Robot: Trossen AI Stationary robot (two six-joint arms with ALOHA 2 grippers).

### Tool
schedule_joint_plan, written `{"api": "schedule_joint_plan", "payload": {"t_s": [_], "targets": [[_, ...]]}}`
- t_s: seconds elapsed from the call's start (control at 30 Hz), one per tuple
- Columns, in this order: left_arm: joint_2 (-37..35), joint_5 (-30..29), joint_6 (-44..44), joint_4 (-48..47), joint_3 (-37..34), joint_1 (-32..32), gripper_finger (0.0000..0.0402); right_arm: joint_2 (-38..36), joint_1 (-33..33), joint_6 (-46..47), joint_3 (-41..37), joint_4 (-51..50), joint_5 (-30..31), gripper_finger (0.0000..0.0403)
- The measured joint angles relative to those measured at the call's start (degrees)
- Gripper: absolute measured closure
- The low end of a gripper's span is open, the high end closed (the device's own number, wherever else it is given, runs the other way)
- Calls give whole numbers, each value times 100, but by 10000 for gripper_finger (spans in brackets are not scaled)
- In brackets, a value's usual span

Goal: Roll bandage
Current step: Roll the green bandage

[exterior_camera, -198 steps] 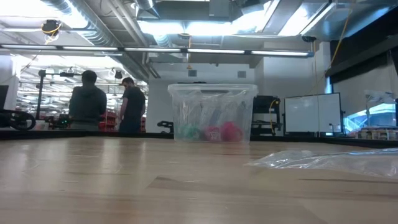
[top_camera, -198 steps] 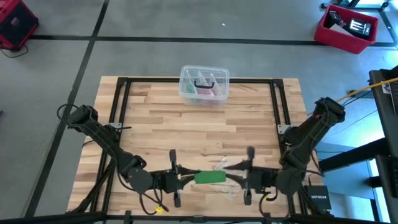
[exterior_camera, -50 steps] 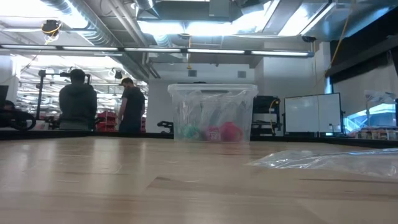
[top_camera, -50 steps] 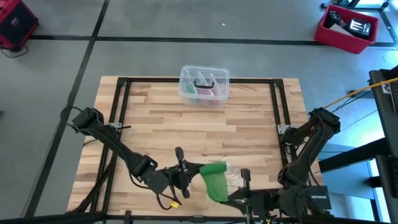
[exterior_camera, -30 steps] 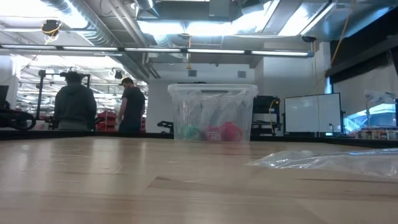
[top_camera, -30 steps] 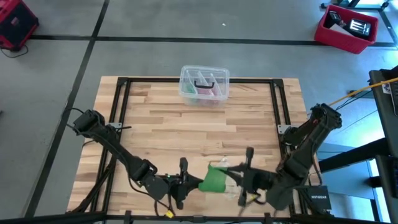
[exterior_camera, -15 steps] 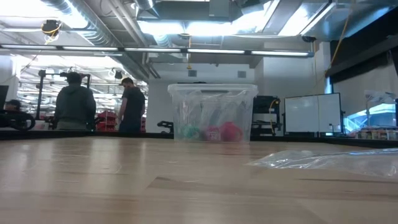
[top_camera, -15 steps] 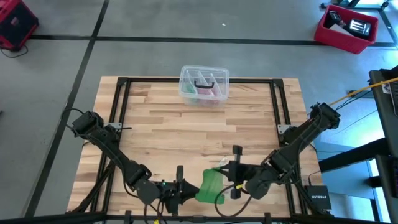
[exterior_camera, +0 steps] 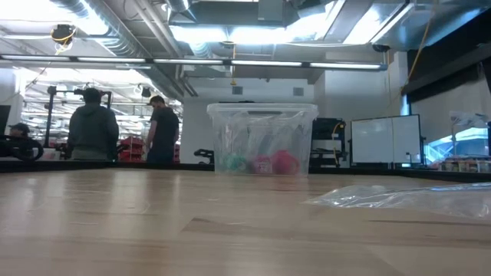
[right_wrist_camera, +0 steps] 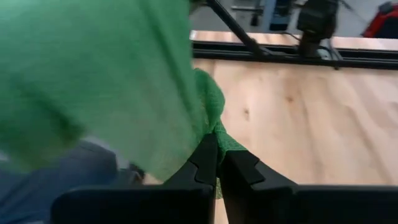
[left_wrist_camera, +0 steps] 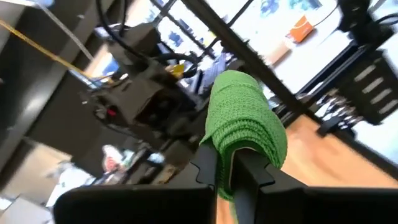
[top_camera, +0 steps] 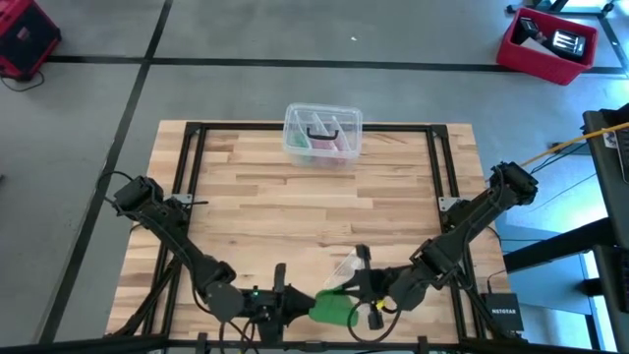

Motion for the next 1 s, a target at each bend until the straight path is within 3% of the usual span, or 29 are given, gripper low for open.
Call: {"api": "schedule_joint_plan", "payload": {"t_s": [0.2, 0.63, 1.0], "targets": [[0, -629, 362, 47, 11, -3, 387, 6, 7, 248, -38, 543, -597, 391], [22, -656, 390, -98, 25, 12, 385, 22, -2, 895, -51, 1060, -1553, 385], [15, -749, 786, -208, 34, 15, 384, 24, 12, 1549, -53, 1635, -1348, 333]]}}
